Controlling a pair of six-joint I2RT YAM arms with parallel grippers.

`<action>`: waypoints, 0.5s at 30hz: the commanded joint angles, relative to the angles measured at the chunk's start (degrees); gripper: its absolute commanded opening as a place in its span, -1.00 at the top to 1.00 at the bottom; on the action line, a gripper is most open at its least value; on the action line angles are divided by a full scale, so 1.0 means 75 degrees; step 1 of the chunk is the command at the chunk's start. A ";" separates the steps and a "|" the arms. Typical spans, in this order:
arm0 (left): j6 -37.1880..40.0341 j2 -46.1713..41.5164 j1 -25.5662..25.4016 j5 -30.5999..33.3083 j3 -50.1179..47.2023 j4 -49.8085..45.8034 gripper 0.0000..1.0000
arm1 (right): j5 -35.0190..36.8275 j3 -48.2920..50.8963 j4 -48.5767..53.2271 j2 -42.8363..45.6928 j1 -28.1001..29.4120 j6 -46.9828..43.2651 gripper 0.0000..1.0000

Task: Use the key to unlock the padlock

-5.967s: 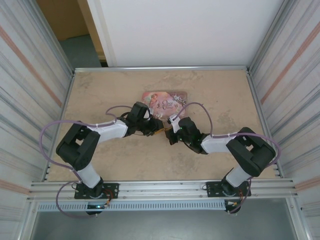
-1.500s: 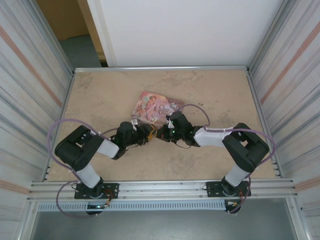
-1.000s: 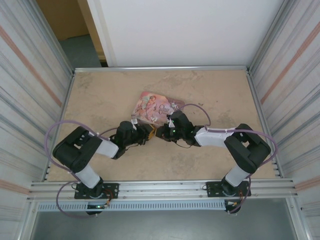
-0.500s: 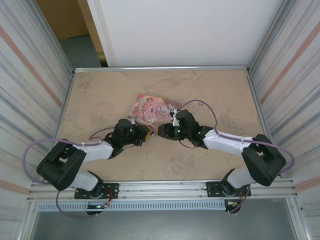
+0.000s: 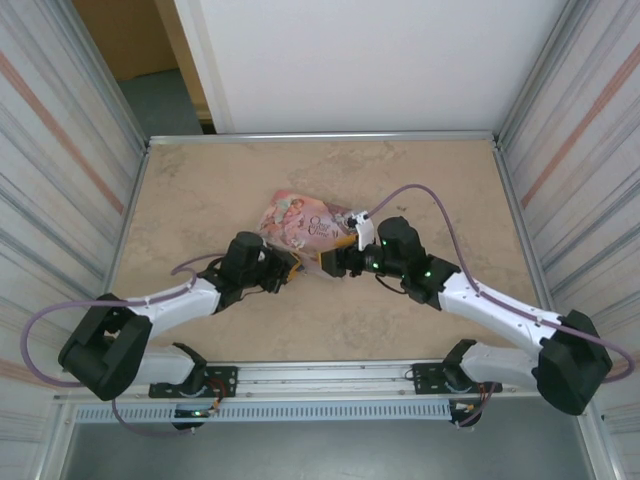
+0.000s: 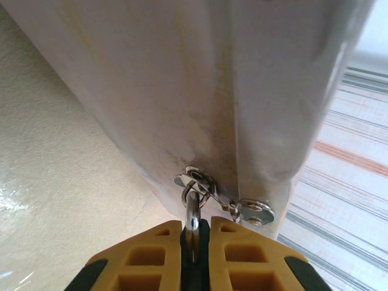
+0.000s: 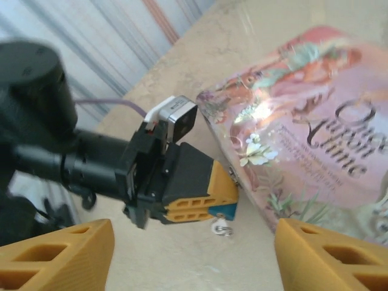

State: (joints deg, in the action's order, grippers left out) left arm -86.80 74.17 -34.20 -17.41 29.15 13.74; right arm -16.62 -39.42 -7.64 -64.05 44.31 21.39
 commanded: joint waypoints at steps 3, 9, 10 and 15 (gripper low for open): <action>0.0174 -0.0216 0.0012 -0.0145 0.0641 -0.0433 1.00 | -0.0006 0.0483 0.0185 0.0652 0.0448 -0.3195 -0.25; -0.0123 -0.0051 0.0013 -0.0337 0.0969 -0.1024 1.00 | 0.0712 0.0588 0.0909 0.0952 0.0986 -0.5309 -0.29; -0.0224 0.0004 0.0016 -0.0384 0.1007 -0.1072 1.00 | 0.0843 0.0590 0.0950 0.0947 0.1054 -0.5519 -0.30; -0.0426 0.0268 -0.0028 -0.0552 0.1442 -0.1811 1.00 | 0.1872 0.0522 0.1242 0.0864 0.1527 -0.6575 -0.32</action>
State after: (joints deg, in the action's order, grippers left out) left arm -88.62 75.72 -34.20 -19.64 36.45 3.18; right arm -8.62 -35.75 -0.84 -57.93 54.11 -19.09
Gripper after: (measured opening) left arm 0.118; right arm 0.660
